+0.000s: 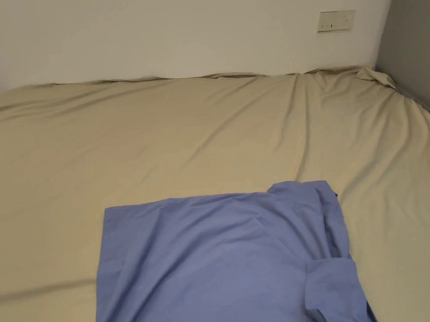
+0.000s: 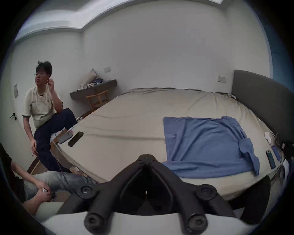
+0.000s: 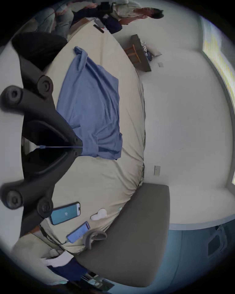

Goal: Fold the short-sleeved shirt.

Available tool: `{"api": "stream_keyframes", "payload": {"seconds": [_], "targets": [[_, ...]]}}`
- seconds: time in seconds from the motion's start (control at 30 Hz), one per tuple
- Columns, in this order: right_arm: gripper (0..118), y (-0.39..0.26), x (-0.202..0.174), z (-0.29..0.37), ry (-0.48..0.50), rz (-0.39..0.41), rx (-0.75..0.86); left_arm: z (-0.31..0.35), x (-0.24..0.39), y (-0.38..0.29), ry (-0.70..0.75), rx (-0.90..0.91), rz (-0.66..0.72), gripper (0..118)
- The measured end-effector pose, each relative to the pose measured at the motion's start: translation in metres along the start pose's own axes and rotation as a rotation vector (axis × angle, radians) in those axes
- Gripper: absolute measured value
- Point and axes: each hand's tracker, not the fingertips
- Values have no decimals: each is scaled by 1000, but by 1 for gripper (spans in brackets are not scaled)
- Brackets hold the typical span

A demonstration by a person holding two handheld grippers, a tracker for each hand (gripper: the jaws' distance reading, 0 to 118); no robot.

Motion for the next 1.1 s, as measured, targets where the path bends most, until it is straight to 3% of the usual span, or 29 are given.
{"api": "stream_keyframes", "payload": {"seconds": [0.27,0.4,0.53,0.57,0.6,0.63,0.7,0.83,0.97,1.0,1.03,1.1], "targets": [[4,13,-1,-18,10,15,7,-32,23,37,-90,1,-40,0],[4,25,-5,-43,25,41,6,-104,45,93,-242,24,-62,0],[4,41,-10,-73,37,56,2,-216,71,155,-356,-40,16,0],[4,44,-11,-82,39,60,-3,-253,77,170,-391,-73,34,15],[4,48,-12,-92,41,62,-9,-290,87,182,-369,-122,51,61],[4,51,-12,-101,41,63,-15,-323,96,192,-346,-183,21,118],[4,55,-14,-119,36,67,-29,-387,112,197,-251,-270,-62,118],[4,60,-15,-151,24,78,-55,-482,131,181,-170,-441,-63,118],[4,62,-17,-171,24,90,-73,-530,128,161,-171,-558,74,118],[4,63,-18,-174,23,95,-75,-539,130,152,-154,-589,63,117],[4,64,-20,-175,24,99,-76,-545,132,145,-126,-631,32,105],[4,65,-20,-178,26,103,-73,-546,130,131,-148,-651,-9,104]]}}
